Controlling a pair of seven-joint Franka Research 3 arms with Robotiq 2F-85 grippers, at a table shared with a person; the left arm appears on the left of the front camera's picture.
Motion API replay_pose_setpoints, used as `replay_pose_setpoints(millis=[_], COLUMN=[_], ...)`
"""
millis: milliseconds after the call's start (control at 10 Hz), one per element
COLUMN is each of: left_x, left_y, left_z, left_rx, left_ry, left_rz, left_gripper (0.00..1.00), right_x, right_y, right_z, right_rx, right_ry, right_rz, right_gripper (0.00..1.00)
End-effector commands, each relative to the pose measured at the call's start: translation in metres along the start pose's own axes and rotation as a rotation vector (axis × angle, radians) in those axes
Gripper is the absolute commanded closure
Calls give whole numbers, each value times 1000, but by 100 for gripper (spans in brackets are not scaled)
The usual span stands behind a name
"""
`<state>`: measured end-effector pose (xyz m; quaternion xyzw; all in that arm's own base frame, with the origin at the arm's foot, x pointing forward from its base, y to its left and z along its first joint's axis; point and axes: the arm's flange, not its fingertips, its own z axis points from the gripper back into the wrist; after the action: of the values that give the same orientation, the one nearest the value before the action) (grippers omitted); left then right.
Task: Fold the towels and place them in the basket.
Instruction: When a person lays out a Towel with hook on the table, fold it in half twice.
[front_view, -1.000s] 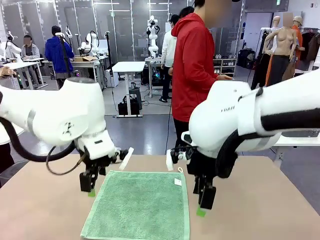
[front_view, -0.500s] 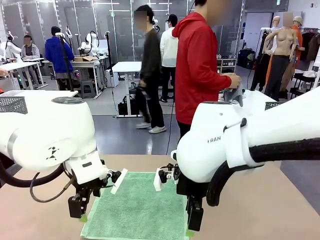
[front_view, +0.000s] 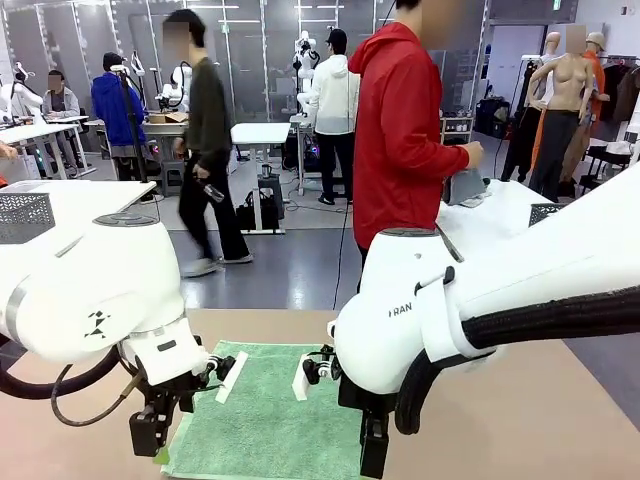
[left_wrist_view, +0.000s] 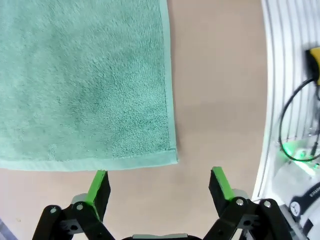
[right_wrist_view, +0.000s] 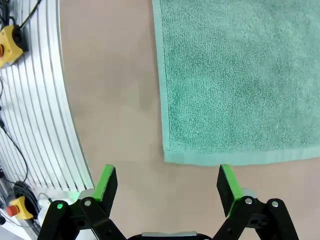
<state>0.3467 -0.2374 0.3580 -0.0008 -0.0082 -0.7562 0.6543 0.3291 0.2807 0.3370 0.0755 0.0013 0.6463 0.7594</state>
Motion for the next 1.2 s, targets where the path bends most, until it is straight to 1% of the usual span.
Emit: replay_pose_setpoints(millis=[0,400,500,900,1100], left_x=[4,1,4,0,-4], left_y=[-2,-1,-2,-10,-10], left_z=[3,0,-2,-32,-44], left_rx=[5,1,-2,-17,-11], left_ry=[1,0,-5,-54,-66], left_rz=[-9,-4,10,23,21], left_gripper=[0,0,0,0,0], right_x=[-1,0,4,7,8], right_y=[3,0,4,10,11], right_z=[8,6,5,-19,-31], right_rx=[-8,-11,-48,-90,-101], right_ry=[-13,-8,18,60,77], right_rz=[-5,0,32,73,64], right_gripper=[0,0,0,0,0])
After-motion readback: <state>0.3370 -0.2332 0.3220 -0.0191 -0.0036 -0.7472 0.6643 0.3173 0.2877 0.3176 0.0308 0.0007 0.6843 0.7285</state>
